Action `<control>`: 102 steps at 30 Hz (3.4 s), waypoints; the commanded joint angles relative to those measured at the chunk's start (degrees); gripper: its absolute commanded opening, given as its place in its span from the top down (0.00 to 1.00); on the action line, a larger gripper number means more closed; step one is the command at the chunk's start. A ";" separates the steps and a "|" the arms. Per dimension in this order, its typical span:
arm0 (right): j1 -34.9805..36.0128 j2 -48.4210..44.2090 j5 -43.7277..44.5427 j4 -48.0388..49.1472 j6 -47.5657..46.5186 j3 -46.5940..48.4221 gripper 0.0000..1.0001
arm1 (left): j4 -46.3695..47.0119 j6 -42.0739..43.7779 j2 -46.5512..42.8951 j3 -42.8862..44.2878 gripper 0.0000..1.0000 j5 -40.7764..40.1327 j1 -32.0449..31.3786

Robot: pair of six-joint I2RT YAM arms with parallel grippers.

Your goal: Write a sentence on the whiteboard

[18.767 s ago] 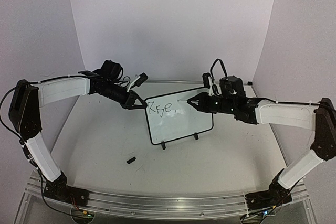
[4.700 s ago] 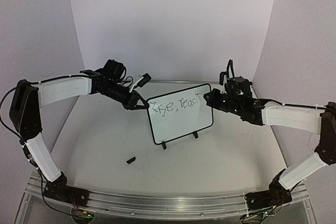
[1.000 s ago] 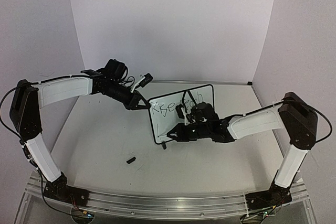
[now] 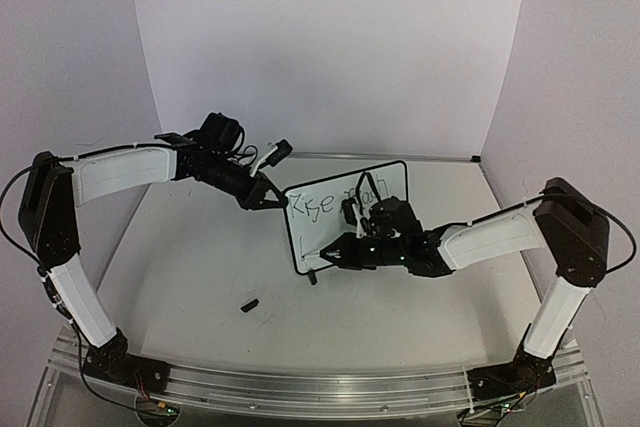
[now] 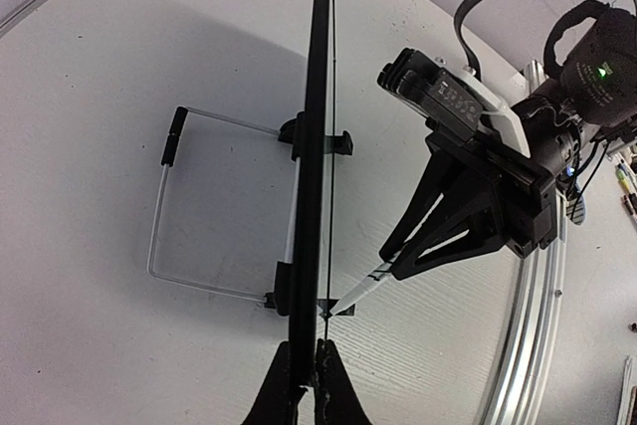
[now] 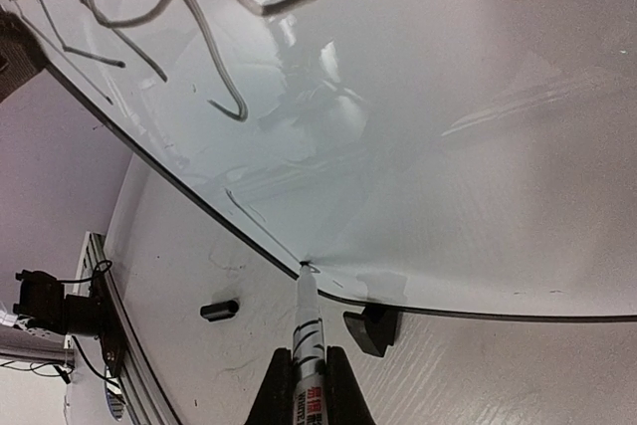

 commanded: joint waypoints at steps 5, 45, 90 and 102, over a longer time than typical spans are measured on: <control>-0.79 -4.20 6.75 5.66 0.72 -0.95 1.00 | -6.29 3.22 1.45 -0.63 1.00 -3.45 -1.27; -0.83 -6.14 6.59 -0.27 -0.55 -2.53 1.00 | -6.42 3.29 1.53 -0.63 1.00 -3.62 -1.45; -0.85 -8.21 8.03 -1.18 -0.66 -4.02 1.00 | -6.48 3.31 1.89 -0.50 1.00 -3.44 -1.73; -0.86 -9.07 7.48 1.02 -1.63 -1.97 1.00 | -6.53 3.42 1.67 -0.57 1.00 -3.69 -1.76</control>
